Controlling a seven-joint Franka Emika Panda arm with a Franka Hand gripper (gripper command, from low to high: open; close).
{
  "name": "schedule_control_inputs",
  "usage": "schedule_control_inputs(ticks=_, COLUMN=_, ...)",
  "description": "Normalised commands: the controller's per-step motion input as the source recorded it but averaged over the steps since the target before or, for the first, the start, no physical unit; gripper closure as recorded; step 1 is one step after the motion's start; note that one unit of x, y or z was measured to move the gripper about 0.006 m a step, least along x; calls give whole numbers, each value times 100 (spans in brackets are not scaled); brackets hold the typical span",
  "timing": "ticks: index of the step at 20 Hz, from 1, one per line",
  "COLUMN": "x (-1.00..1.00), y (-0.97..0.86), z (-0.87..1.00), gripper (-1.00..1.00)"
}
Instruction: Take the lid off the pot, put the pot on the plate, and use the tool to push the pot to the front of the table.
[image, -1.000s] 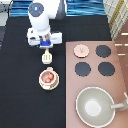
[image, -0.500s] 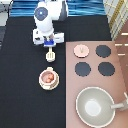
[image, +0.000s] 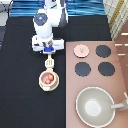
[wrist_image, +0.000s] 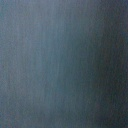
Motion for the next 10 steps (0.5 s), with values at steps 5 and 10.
schedule_control_inputs(ticks=5, x=98, y=0, z=30, gripper=100)
schedule_control_inputs(ticks=10, x=39, y=11, z=38, gripper=100)
